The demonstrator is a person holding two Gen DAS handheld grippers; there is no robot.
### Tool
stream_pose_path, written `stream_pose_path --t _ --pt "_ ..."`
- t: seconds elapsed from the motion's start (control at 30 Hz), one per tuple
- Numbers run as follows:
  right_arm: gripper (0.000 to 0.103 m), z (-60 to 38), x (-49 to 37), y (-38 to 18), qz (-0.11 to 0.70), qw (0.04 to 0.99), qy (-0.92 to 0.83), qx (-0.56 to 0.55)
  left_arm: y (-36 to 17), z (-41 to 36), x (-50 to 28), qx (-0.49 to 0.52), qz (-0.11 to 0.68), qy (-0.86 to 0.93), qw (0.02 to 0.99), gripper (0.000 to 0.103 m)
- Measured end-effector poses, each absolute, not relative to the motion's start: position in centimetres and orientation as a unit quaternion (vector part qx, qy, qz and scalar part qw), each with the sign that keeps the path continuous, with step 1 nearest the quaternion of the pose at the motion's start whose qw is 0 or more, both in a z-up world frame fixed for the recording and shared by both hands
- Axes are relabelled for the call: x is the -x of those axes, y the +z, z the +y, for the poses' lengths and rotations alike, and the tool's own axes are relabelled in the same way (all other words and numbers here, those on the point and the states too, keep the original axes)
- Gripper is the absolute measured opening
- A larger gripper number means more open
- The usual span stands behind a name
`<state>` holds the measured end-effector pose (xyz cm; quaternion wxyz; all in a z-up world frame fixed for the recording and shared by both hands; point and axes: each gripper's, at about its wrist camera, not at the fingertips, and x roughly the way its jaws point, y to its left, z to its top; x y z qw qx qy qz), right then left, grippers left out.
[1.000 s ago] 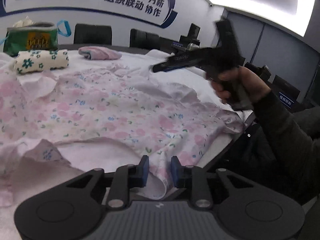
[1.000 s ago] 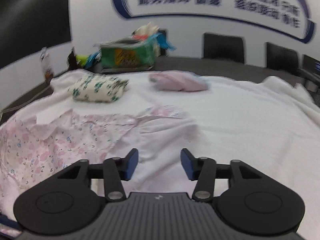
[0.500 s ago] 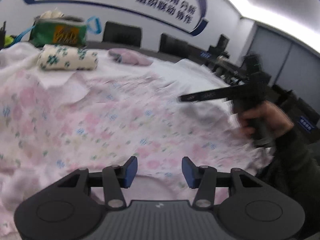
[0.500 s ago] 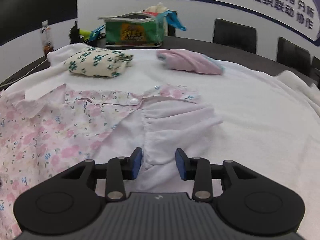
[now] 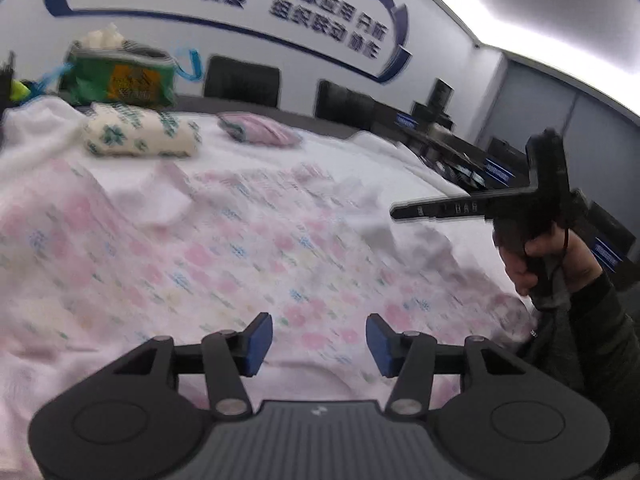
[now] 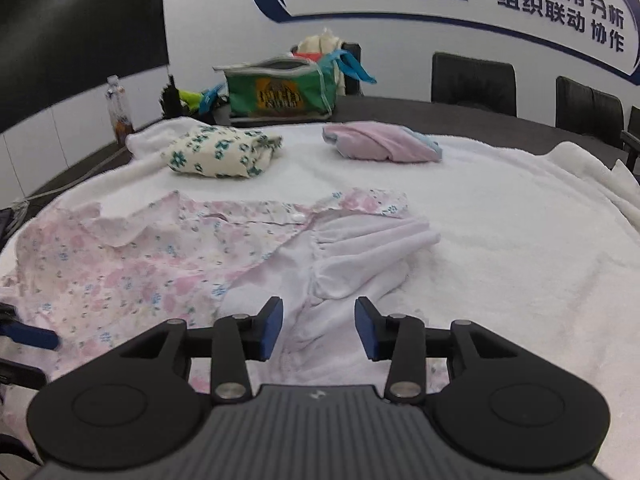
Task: Fold clothes
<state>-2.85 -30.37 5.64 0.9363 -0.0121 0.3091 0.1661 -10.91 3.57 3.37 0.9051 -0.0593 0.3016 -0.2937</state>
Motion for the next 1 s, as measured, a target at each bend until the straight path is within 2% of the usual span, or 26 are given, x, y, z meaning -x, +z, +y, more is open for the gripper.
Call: stream_pose_path --t 0.1,0.2,0.33,0.43,0.53,0.6,0.8,0.83,0.87,0.9,0.93,0.97,1.0 --pt "0.04 -29.6 2.0 6.3 0.31 0.934 0.178 0.014 5.3 7.1 11.3 0.051 0.278 -0.225 0.932 0.051" --pt "0.05 -28.8 1.2 7.0 0.31 0.931 0.19 0.015 6.4 11.7 11.6 0.042 0.264 -0.116 0.957 0.064" --pt "0.05 -25.6 0.2 9.1 0.311 0.907 0.285 -0.01 5.5 16.7 10.9 0.096 0.293 -0.025 0.951 0.065" --pt "0.058 -20.5 -0.9 11.4 0.305 0.877 0.372 -0.001 4.0 17.7 10.6 0.127 0.313 -0.019 0.941 0.061" --pt "0.061 -13.9 -2.6 13.2 0.308 0.851 0.425 0.018 2.9 16.5 11.0 0.117 0.312 -0.027 0.942 0.045" --pt "0.061 -8.6 -3.8 13.4 0.322 0.835 0.443 0.053 2.3 15.9 11.3 0.111 0.313 -0.032 0.943 0.042" --pt "0.06 5.5 -8.2 8.5 0.401 0.79 0.412 0.212 1.1 15.9 12.3 0.105 0.314 -0.012 0.943 0.04" --pt "0.06 6.5 -8.6 7.2 0.412 0.786 0.399 0.233 1.1 16.1 12.6 0.11 0.311 -0.015 0.944 0.032" --pt "0.047 7.2 -9.0 6.1 0.422 0.78 0.387 0.251 1.0 16.3 12.9 0.114 0.307 -0.021 0.944 0.016" --pt "0.017 7.4 -9.2 5.2 0.432 0.776 0.381 0.257 1.0 16.5 13.2 0.12 0.303 -0.027 0.945 0.011" --pt "0.006 7.0 -9.2 4.6 0.437 0.775 0.38 0.252 1.1 16.7 13.6 0.124 0.294 -0.033 0.947 0.008" --pt "0.003 6.7 -9.0 4.3 0.436 0.777 0.382 0.246 1.3 16.7 14.1 0.124 0.282 -0.038 0.95 0.003" --pt "0.002 6.3 -8.4 4.7 0.413 0.788 0.39 0.237 1.6 16.7 14.6 0.123 0.27 -0.042 0.954 0.003"
